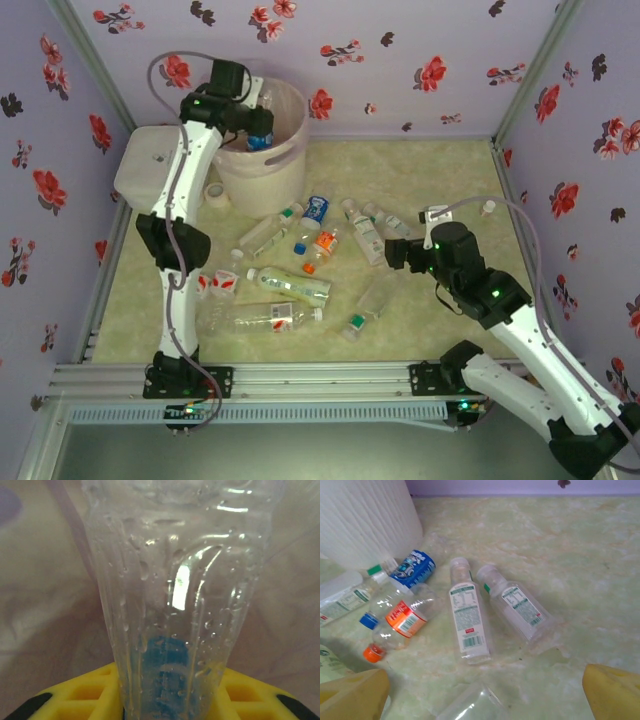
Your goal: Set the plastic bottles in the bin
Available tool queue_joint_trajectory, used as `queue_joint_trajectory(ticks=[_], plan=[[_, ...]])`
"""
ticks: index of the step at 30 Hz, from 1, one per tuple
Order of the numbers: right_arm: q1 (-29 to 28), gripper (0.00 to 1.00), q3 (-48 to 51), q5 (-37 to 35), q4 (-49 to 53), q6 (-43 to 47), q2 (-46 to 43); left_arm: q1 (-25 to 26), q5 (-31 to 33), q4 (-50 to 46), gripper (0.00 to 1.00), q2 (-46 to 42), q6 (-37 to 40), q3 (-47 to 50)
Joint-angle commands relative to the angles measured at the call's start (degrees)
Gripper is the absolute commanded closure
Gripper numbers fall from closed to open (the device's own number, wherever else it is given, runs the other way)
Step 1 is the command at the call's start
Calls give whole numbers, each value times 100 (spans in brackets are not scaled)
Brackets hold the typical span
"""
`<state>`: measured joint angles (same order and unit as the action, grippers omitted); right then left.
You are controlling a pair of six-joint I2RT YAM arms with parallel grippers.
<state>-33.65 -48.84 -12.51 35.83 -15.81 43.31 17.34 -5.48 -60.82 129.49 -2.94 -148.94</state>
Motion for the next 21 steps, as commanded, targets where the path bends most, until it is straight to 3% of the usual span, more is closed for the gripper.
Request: queue_joint_trajectory(ticks=[1, 8, 9, 12, 13, 15, 21], plan=[[84, 1, -240, -144, 426, 31, 161, 30, 103, -475, 100, 164, 409, 144], [204, 1, -295, 123, 731, -192, 511, 57, 116, -442, 100, 384, 437, 331], [201, 1, -276, 126, 731, -218, 529, 52, 108, -427, 92, 377, 427, 322], [243, 1, -240, 139, 773, -255, 528, 70, 99, -413, 38, 319, 433, 305], [276, 1, -240, 142, 811, -261, 529, 69, 99, -422, 30, 302, 441, 296], [364, 1, -240, 141, 900, -282, 520, 72, 117, -472, 19, 257, 465, 254], [508, 1, -97, 313, 844, -400, 545, 81, 209, -593, 3, -45, 491, 134]])
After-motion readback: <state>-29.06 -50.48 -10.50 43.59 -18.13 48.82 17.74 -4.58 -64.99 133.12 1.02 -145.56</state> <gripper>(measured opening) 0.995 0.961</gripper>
